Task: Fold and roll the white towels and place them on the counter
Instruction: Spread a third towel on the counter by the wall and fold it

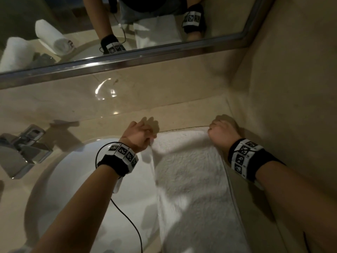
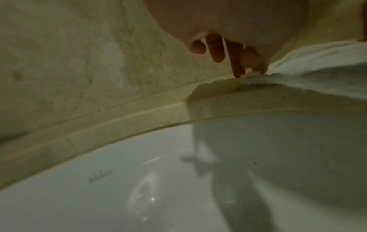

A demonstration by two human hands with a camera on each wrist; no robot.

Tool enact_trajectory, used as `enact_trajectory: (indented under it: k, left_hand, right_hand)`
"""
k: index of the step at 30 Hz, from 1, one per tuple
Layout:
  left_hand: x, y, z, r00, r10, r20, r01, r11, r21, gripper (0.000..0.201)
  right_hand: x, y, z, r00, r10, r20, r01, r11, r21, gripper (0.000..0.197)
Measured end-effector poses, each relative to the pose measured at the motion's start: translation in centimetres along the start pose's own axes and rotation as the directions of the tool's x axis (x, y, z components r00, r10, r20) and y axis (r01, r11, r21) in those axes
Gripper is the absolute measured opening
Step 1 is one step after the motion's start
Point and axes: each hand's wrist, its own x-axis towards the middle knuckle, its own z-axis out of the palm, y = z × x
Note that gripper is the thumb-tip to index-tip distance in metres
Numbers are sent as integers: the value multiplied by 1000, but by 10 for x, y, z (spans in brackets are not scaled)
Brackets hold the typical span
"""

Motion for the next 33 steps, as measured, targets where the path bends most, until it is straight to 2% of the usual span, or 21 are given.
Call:
enact_trajectory:
  k: [1,2,4,6,8,10,12,14,18,23,26,29,32,33]
  left_hand:
    - [1,3,-4,999,9,31,-11,998,62,14]
    - [3,9,-9,998,7,59,-14,994,106,29]
    - [12,22,-21,988,-54,147,33,990,137,41]
    - [26,28,-29,941,-180,285,140,978,156,38]
    - [38,30,-29,888,-276,368,230,959,166,36]
    - [45,29,-24,848,-339,407,309,941,140,33]
    - [47,29,-21,838,-374,397,376,923,77,31]
    - [47,33,-20,852,-359,380,373,927,39,32]
    - [44,46,-15,898,-254,359,242,967,78,30]
    - [41,41,-14,926,-235,297,255,967,-29,32]
    - [40,40,-16,926,-189,326,236,966,-110,37]
    - [38,39,-13,920,-102,379,126,991,-40,37]
    - [33,38,-10,958,-59,281,57,998,14,40]
    - [32,43,-11,968,-69,242,81,996,-41,38]
  right_hand:
    - [-4,-3,-3,995,41,87,-44,999,28,20]
    - [-5,-4,-3,986,102,134,-107,994,28,19]
    - [-1,0,-4,972,186,141,-197,978,67,25]
    - [4,3,-6,957,254,143,-271,956,116,24]
    - [10,6,-7,946,306,111,-319,939,129,21]
    - [9,5,-9,938,337,79,-344,932,117,19]
    - [6,1,-14,943,331,47,-334,938,90,22]
    - [6,-2,-13,949,307,67,-312,947,75,27]
    - [4,-8,-19,968,218,121,-221,975,12,31]
    - [7,-8,-22,978,179,109,-182,983,10,32]
    - [8,-9,-19,978,172,117,-173,985,-3,32]
    - [8,-10,-17,985,114,130,-107,992,-60,31]
    - [4,-16,-19,989,12,149,11,988,-152,30]
    - [3,-19,-18,986,-31,163,61,982,-180,30]
